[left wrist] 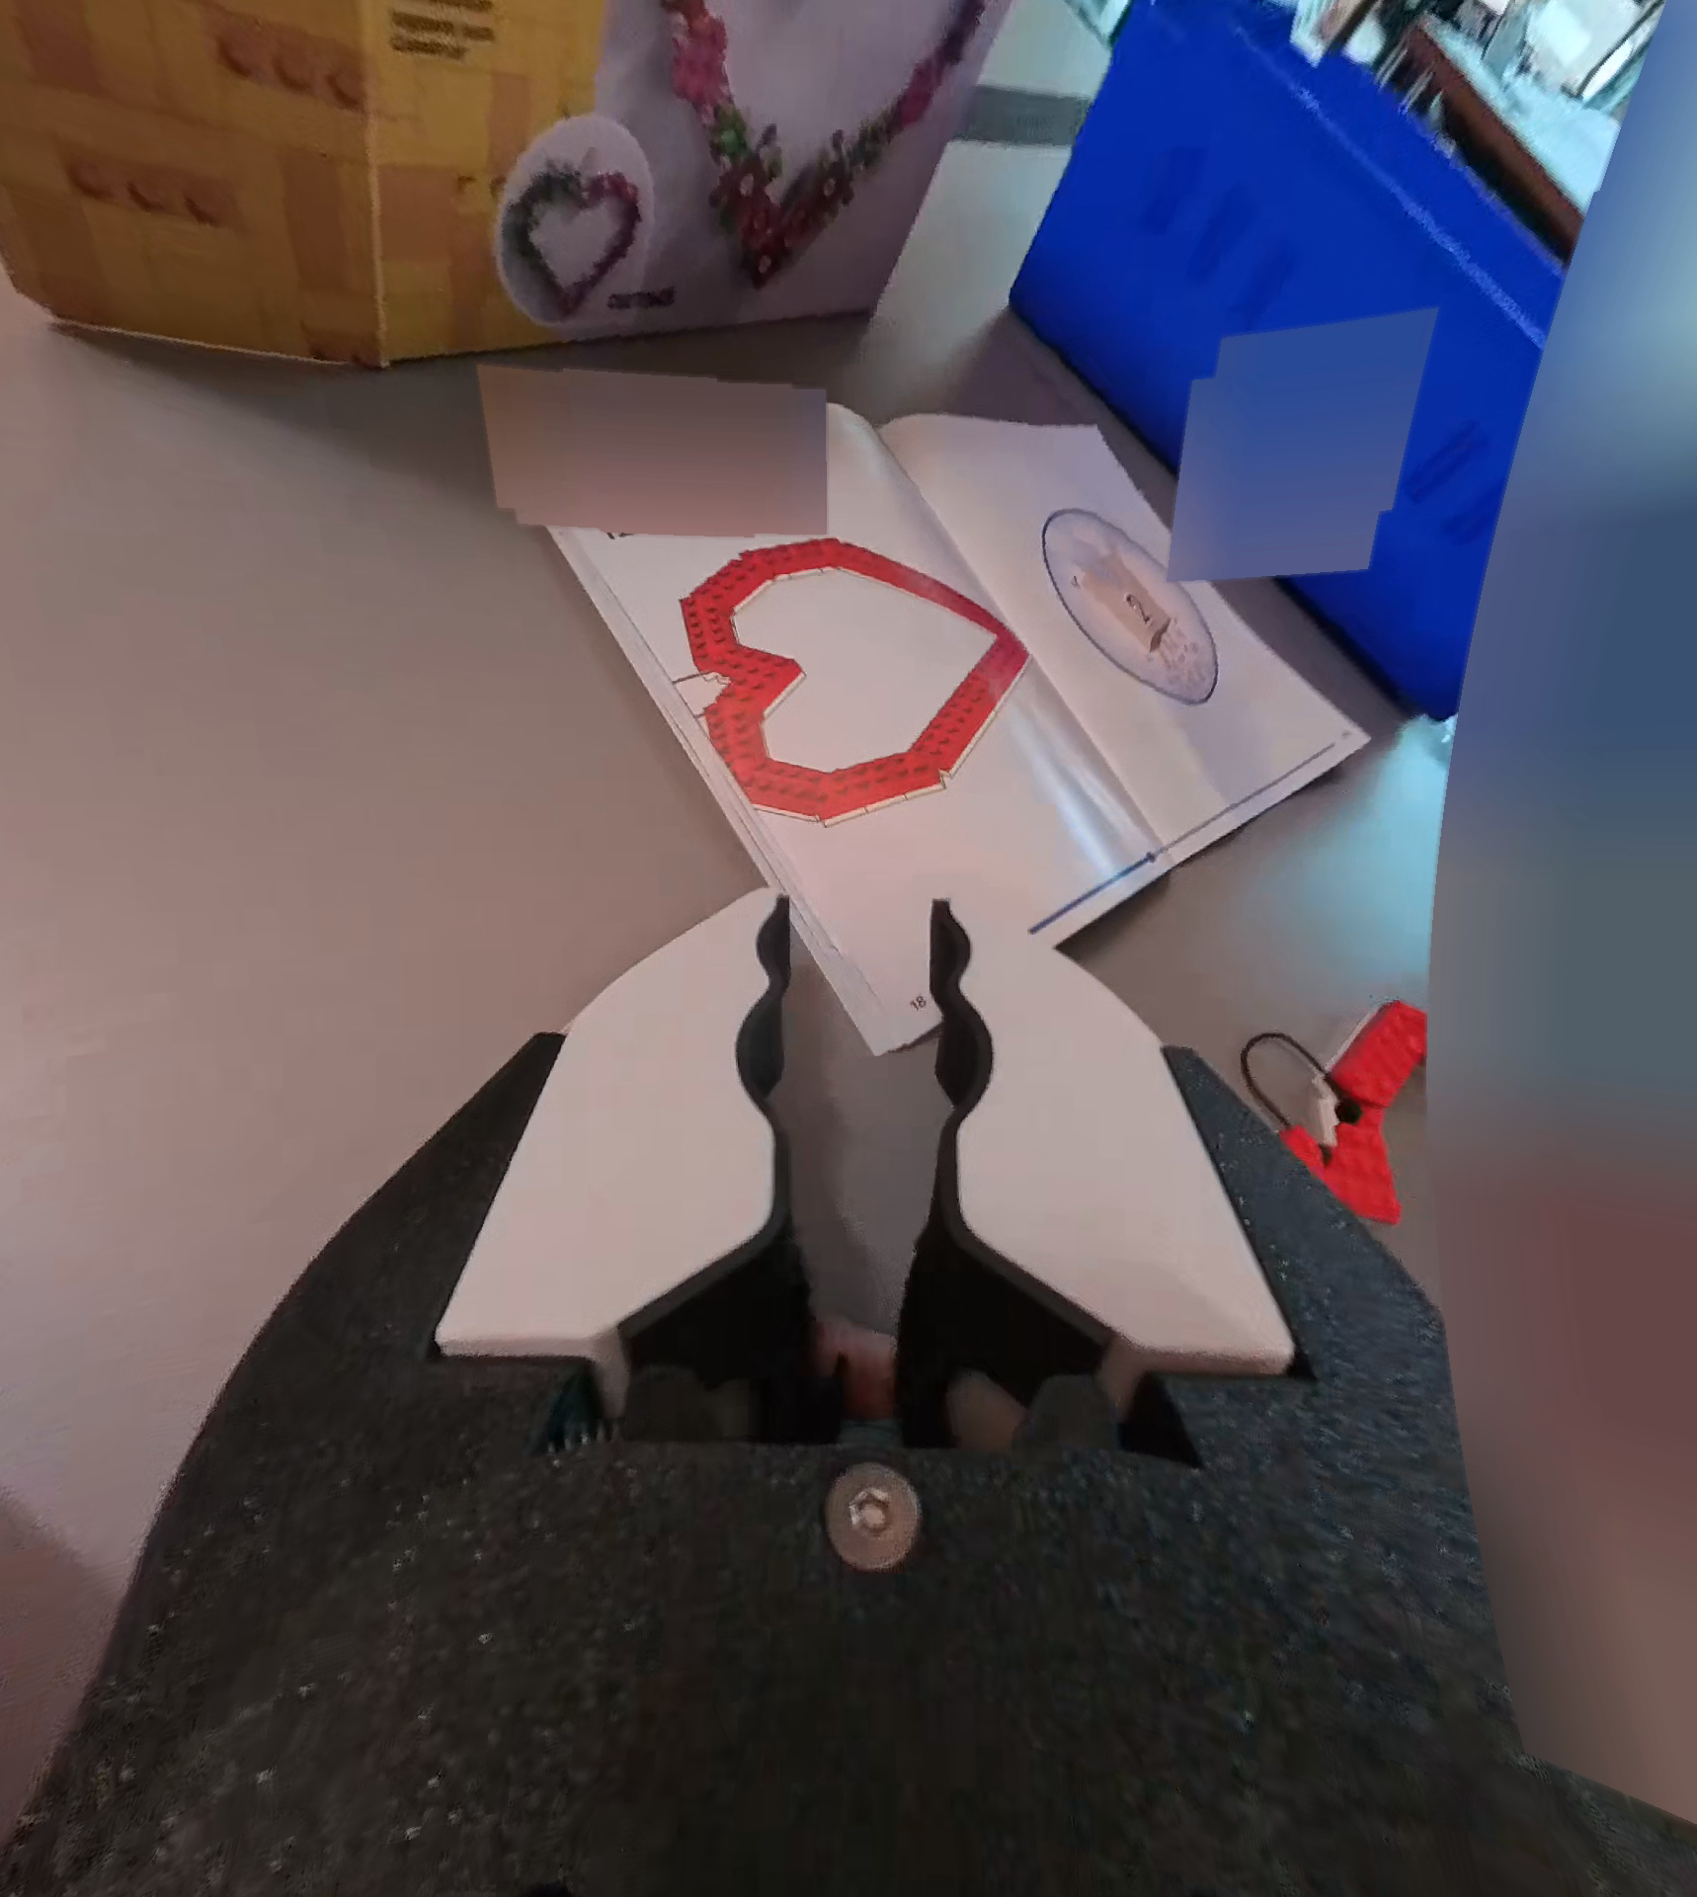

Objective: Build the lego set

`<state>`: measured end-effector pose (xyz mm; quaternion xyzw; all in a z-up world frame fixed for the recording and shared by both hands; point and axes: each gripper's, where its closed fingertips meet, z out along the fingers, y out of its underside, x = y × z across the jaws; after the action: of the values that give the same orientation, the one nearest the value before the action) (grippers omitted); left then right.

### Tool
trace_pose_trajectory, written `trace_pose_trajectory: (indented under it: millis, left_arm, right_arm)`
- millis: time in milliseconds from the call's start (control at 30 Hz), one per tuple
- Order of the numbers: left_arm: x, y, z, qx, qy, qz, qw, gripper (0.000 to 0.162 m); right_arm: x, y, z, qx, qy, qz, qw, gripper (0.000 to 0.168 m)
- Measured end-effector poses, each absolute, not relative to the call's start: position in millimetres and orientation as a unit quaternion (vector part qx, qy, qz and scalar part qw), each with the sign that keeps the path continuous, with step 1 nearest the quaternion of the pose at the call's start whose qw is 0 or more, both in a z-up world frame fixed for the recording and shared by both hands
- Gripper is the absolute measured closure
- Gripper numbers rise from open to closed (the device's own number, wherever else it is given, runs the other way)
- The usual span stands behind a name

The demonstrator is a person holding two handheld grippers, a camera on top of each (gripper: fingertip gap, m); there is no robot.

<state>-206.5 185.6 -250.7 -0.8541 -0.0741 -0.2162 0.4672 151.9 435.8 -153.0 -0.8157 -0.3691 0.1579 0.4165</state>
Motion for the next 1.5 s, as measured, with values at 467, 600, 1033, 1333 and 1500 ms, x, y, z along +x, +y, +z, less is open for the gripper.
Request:
trace_pose_trajectory:
  millis: [467,600,1033,1333,1500]
  left_arm:
    - [-199,184,-244,-0.844,-0.048,-0.237,0.479,0.139]
    - [-193,182,-245,-0.848,-0.026,-0.226,0.478,0.139]
    - [-188,181,-251,-0.861,-0.012,-0.210,0.462,0.140]
    - [-190,181,-249,-0.858,-0.019,-0.212,0.467,0.140]
    - [-189,181,-250,-0.860,-0.018,-0.212,0.464,0.140]
  right_arm:
    - [127,502,-281,-0.918,-0.348,0.058,0.179,0.144]
    - [127,499,-275,-0.904,-0.375,0.077,0.191,0.149]
    - [75,248,-238,-0.721,-0.614,0.250,0.201,0.149]
    - [87,332,-157,-0.735,-0.505,0.309,0.330,0.126]
    - [113,408,-210,-0.842,-0.417,0.245,0.241,0.103]
